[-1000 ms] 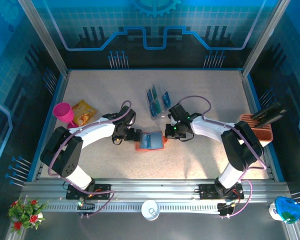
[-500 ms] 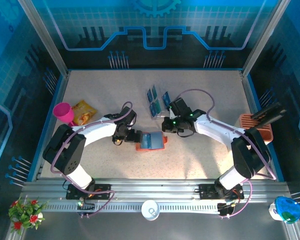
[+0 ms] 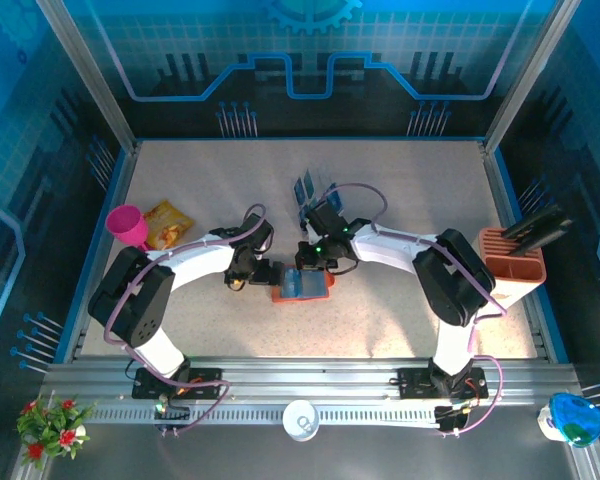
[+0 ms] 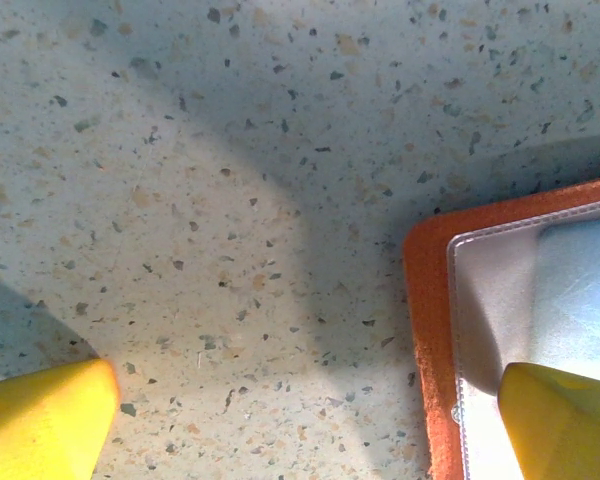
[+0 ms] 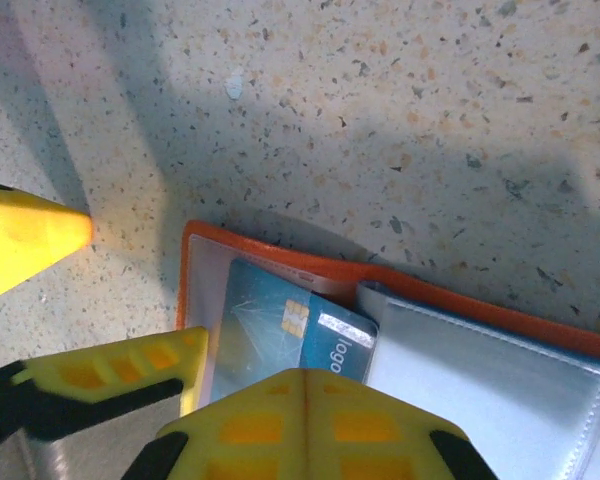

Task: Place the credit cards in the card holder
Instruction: Insert the credit card into the card slot.

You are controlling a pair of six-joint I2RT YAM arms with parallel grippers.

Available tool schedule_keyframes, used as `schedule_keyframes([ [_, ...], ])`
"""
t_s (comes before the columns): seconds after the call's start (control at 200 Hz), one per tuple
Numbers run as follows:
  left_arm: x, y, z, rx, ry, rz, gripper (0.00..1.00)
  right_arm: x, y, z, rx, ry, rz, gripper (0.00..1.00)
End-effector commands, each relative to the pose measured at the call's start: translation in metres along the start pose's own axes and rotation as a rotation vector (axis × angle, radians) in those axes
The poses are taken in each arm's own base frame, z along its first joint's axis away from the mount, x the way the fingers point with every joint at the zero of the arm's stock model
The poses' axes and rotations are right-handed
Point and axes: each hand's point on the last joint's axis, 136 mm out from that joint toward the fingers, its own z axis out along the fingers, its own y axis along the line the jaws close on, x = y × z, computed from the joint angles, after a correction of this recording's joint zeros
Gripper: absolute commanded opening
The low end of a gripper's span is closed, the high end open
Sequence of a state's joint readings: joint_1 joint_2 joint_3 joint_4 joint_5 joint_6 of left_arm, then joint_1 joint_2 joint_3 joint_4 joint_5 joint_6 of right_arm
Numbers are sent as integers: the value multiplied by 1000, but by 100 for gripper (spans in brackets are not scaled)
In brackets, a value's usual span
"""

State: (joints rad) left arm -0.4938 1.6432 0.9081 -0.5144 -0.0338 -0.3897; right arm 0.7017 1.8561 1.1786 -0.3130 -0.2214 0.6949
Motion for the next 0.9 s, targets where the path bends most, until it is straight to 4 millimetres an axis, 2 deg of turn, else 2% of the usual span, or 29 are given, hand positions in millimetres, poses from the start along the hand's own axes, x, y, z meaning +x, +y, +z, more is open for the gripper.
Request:
schedule_keyframes([
  [0.0,-3,-1,5,2,7,-2,99,1,7,8,-14,20,-22,0],
  [0.255,-4,-2,5,6,5,2,99,9,-2,20,13,56,-15,0],
  [0.62,-9,-8,2,32,-6,0,99,17,1,40,16,102,-5,0],
  [0.765,-17,-13,-5,41,-29,-3,99,14,5,39,5,95,1,0],
  [0.895,-22,-15,-9,48,-45,-5,99,7,14,24,-21,60,-8,0],
])
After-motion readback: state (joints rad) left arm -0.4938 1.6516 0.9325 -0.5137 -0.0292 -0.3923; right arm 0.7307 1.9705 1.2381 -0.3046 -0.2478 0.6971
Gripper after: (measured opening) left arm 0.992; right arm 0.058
